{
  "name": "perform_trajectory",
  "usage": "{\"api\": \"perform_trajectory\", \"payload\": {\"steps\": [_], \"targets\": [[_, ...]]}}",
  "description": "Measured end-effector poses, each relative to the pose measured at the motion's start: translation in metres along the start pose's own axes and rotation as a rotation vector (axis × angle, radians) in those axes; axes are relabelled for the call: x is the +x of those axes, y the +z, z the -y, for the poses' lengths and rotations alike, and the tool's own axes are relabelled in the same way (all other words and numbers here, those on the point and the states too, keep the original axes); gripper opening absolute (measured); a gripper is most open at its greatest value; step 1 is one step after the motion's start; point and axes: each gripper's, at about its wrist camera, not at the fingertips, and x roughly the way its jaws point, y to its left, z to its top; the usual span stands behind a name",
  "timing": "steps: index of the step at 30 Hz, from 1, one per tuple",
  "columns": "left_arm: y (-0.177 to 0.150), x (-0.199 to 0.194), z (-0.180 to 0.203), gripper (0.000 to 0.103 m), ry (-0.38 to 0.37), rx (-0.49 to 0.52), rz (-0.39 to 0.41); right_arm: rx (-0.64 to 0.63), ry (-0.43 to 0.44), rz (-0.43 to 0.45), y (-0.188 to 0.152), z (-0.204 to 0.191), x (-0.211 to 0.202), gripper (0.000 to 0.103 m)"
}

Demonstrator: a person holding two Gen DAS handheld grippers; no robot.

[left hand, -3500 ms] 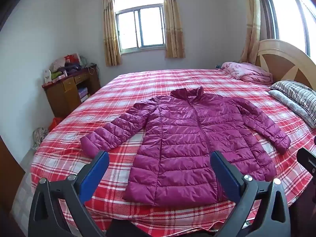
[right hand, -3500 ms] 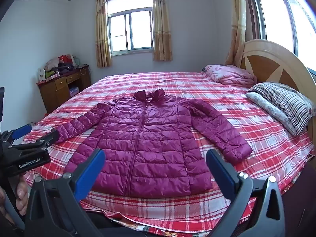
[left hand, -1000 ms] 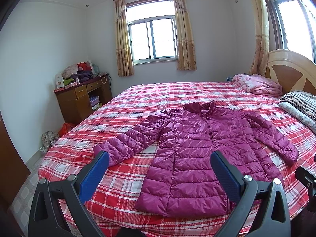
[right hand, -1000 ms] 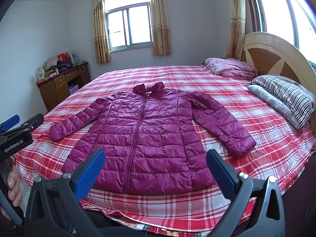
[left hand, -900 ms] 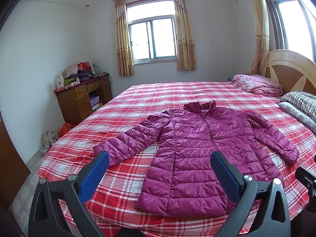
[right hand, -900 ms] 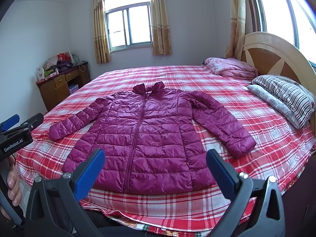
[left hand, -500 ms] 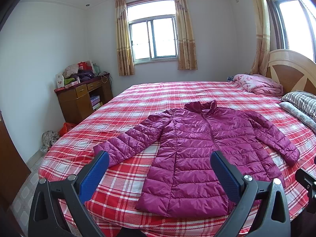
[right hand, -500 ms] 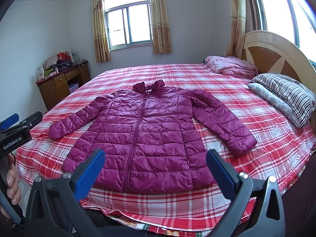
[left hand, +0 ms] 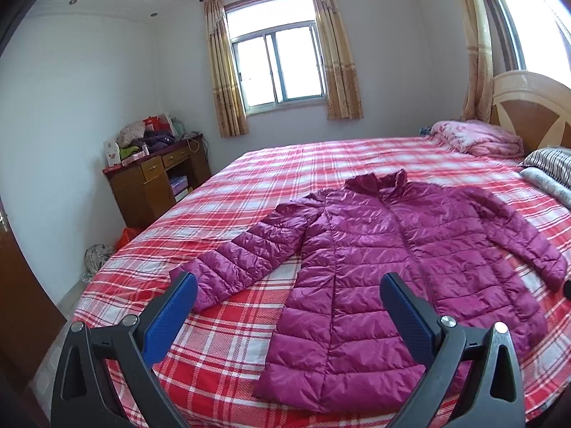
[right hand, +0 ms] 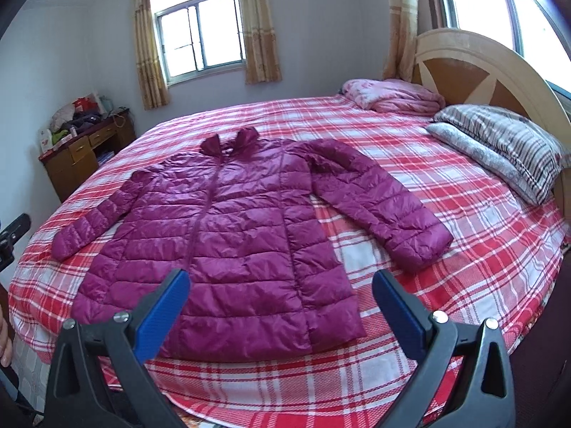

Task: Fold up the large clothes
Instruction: 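Grasp the cuff of the jacket sleeve with the right tool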

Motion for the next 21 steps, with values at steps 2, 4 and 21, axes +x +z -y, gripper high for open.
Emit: {"api": "perform_trajectory", "payload": {"steps": [2, 4, 21], "targets": [[0.000, 0.023, 0.005, 0.102, 0.021, 0.026, -0.015, 0.057, -0.029, -0.022, 0.003, 0.024, 0.019, 0.103], [0.001, 0.046, 0.010, 0.102, 0.021, 0.046, -0.030, 0.096, -0.061, -0.042, 0.006, 0.043, 0.033, 0.103], [0.016, 0.241, 0.035, 0.102, 0.122, 0.076, -0.182, 0.417, -0.189, -0.228, 0.031, 0.185, 0.144, 0.072]]}}
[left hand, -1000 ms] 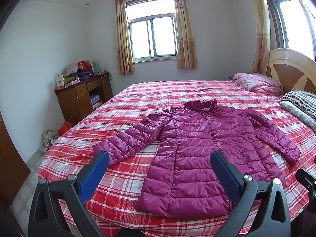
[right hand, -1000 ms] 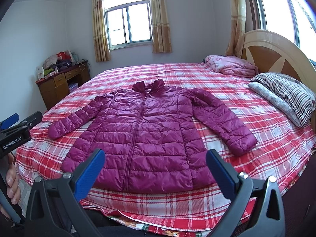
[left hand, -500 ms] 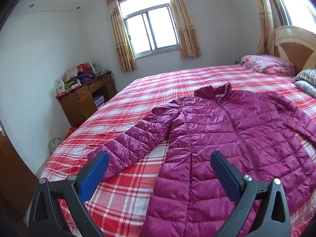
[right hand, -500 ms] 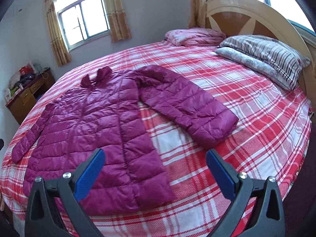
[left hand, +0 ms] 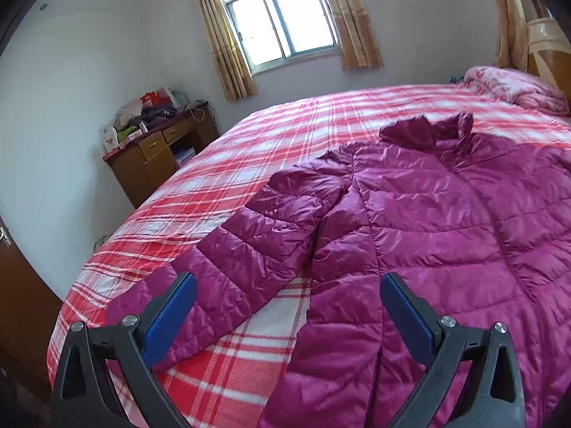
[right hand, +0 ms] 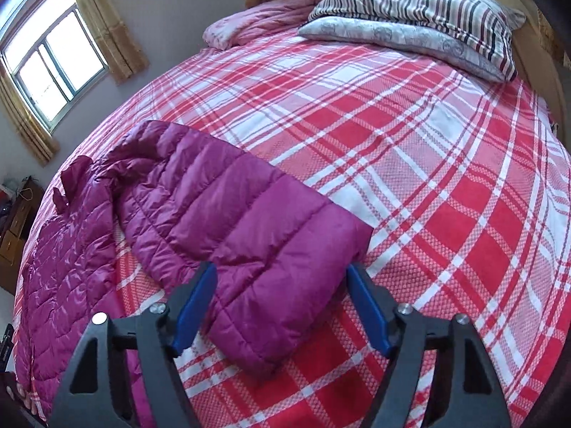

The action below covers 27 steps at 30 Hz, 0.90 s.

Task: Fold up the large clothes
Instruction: 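Grasp the cuff of the jacket sleeve with the right tool, then carry the sleeve across the jacket body and open the right tool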

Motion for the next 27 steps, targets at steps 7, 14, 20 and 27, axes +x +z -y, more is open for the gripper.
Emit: {"api": "perform_trajectory", "payload": {"steps": [7, 14, 20, 27], "targets": [[0.006, 0.052, 0.005, 0.102, 0.021, -0.004, -0.076, -0.087, -0.029, 0.016, 0.005, -0.005, 0.004, 0.028], [0.014, 0.071, -0.003, 0.102, 0.011, -0.051, -0.110, -0.119, -0.129, 0.094, 0.041, -0.012, -0.004, 0.013], [0.023, 0.077, -0.011, 0.102, -0.004, -0.079, -0.101, -0.232, -0.198, 0.237, 0.072, -0.055, -0.033, 0.012], [0.034, 0.080, -0.028, 0.102, -0.010, -0.122, -0.091, -0.393, -0.220, 0.413, 0.094, -0.121, -0.072, 0.011]]}}
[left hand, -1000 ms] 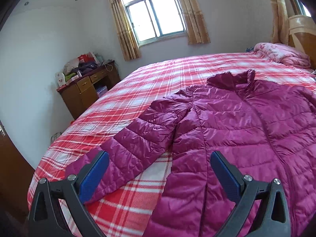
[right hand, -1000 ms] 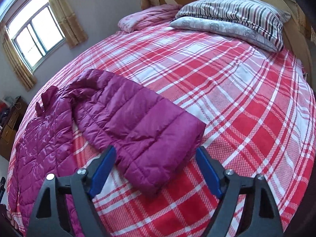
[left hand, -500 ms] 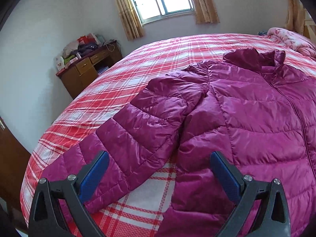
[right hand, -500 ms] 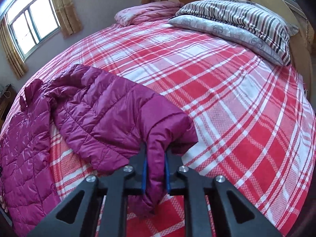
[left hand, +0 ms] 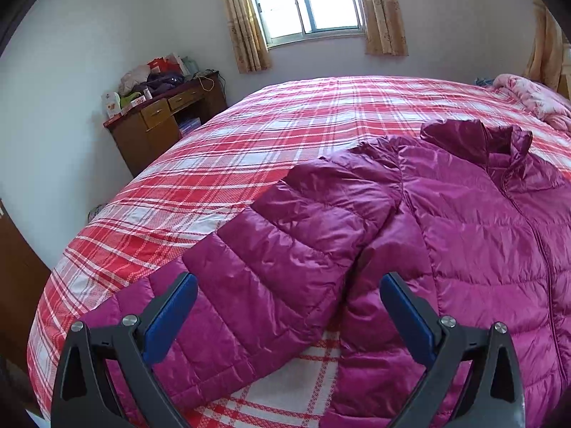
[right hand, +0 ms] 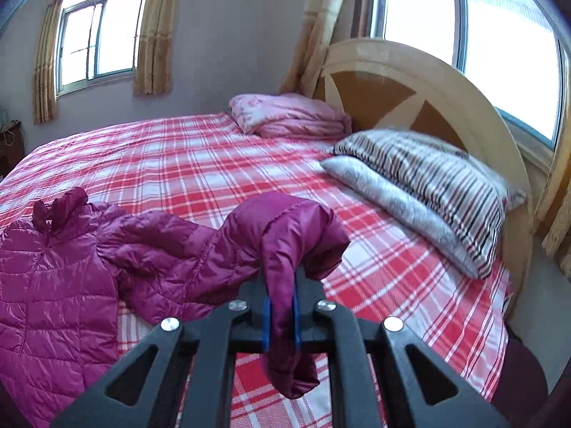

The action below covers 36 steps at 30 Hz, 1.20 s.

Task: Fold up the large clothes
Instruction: 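Carry the sleeve across the jacket body and open the right tool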

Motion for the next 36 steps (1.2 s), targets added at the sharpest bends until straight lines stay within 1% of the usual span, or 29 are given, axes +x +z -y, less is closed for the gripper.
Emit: {"api": "perform_trajectory", "payload": {"steps": [6, 12, 16, 25, 31, 36], "targets": [[0.001, 0.000, -0.005, 0.102, -0.008, -0.004, 0.004, -0.108, 0.023, 0.106, 0.025, -0.044, -0.023, 0.011], [0.003, 0.003, -0.010, 0.102, 0.003, 0.001, 0.010, -0.220, 0.071, 0.166, 0.034, -0.095, -0.038, 0.011], [0.003, 0.005, -0.012, 0.102, 0.006, 0.004, 0.013, -0.292, 0.117, 0.176, 0.032, -0.129, -0.042, 0.011], [0.003, 0.008, -0.015, 0.102, -0.003, 0.006, 0.008, -0.485, 0.189, 0.194, 0.010, -0.214, -0.041, 0.011], [0.001, 0.012, -0.017, 0.102, -0.005, 0.011, 0.001, -0.602, 0.224, 0.180, -0.016, -0.264, -0.026, 0.011], [-0.002, 0.018, -0.019, 0.102, 0.003, 0.016, -0.012, -0.646, 0.259, 0.137, -0.040, -0.294, -0.010, 0.011]]}}
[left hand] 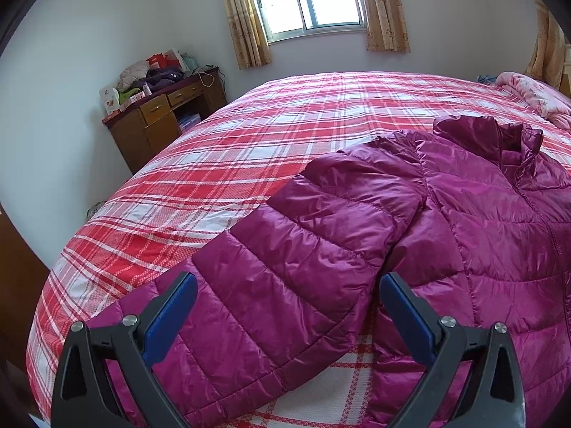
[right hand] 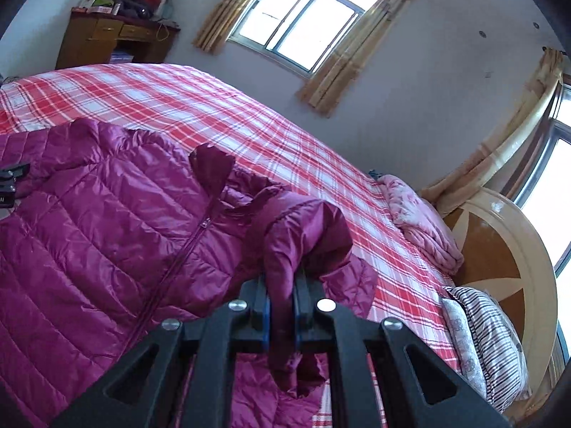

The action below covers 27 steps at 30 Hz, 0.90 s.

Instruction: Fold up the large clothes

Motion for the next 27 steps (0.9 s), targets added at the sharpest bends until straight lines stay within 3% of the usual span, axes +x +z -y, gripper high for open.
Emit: {"api": "perform_trajectory", "payload": {"steps": [13, 15, 19, 24, 27], "targets": [[-0.005, 0.010, 0.004, 0.102, 0.019, 0.024, -0.024, 0.041, 0.148, -0.065, -0.018, -0.045, 0.026, 0.014], [-0.005, 0.011, 0.005, 0.102, 0.021, 0.028, -0.026, 0.054, 0.185, -0.075, -0.018, -0.053, 0.026, 0.020], [-0.007, 0.011, 0.005, 0.102, 0.028, 0.033, -0.030, 0.082, 0.274, -0.071, -0.019, -0.066, 0.022, 0.051], [-0.008, 0.012, -0.003, 0.102, 0.046, 0.018, -0.034, 0.090, 0.409, -0.042, -0.020, -0.075, -0.001, 0.052], [-0.008, 0.014, -0.013, 0.102, 0.060, -0.007, -0.042, 0.170, 0.490, -0.007, -0.022, -0.056, -0.021, 0.052]]}}
